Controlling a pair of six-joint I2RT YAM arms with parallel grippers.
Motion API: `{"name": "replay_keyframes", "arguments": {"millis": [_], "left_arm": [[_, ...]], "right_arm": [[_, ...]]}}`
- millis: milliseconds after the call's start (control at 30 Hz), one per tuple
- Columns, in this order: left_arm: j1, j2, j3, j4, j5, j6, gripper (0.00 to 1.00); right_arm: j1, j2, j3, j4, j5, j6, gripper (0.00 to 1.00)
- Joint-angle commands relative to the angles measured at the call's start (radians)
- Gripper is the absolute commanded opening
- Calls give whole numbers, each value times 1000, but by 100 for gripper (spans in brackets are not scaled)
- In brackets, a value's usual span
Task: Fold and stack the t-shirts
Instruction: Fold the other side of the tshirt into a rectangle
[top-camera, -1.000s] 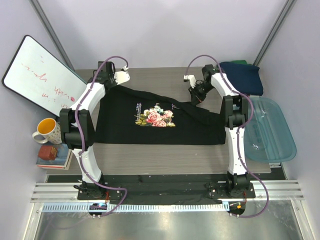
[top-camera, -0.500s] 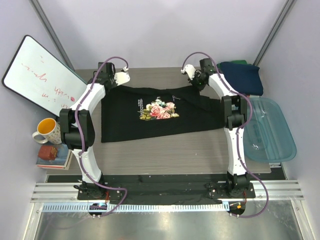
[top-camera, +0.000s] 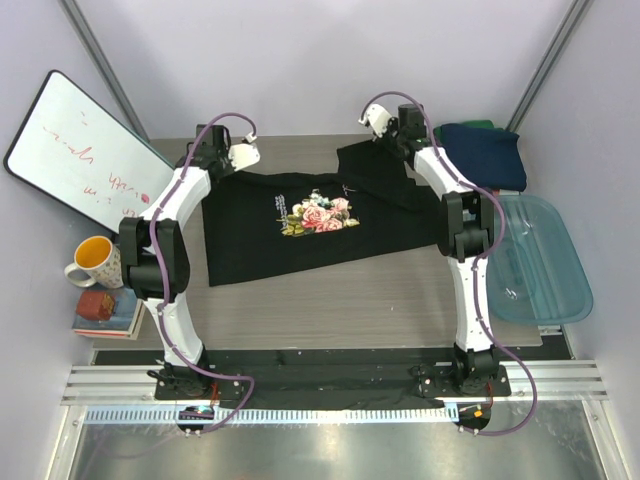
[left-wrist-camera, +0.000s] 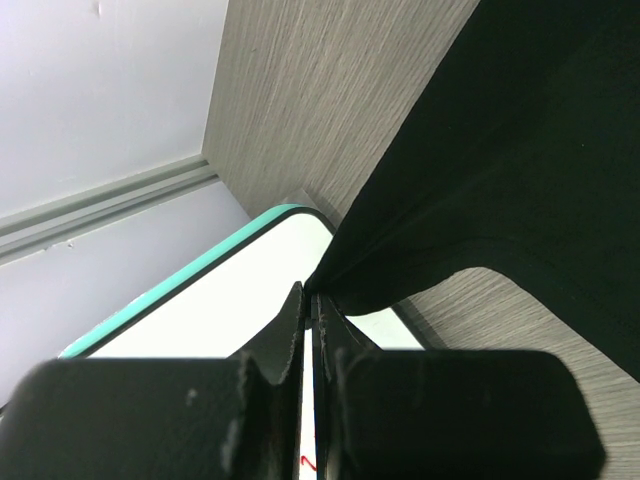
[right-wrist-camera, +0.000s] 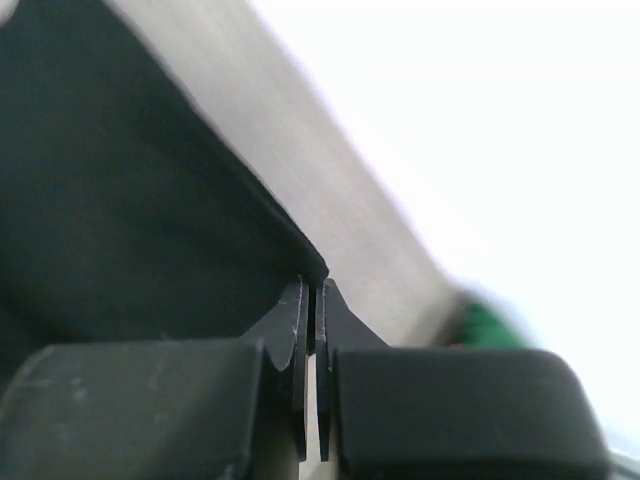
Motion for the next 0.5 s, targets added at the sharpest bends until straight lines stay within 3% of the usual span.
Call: {"name": "replay_keyframes", "arguments": {"millis": [0,167,367,467], "left_arm": [[-1,-47,-1,36,4,-16,0],[-9,-47,1,33,1,-18,0],[-10,-50,4,30,-4,-12,0],[-12,-56,1,28,-7,-13,0]], "right_arm": [[21,-135,-72,319,64,-8,1],[35,-129,-142,598,191,-21,1],[53,-77,-128,740,245,-78,1],[55,-66,-96,729,242,-72,1]]}}
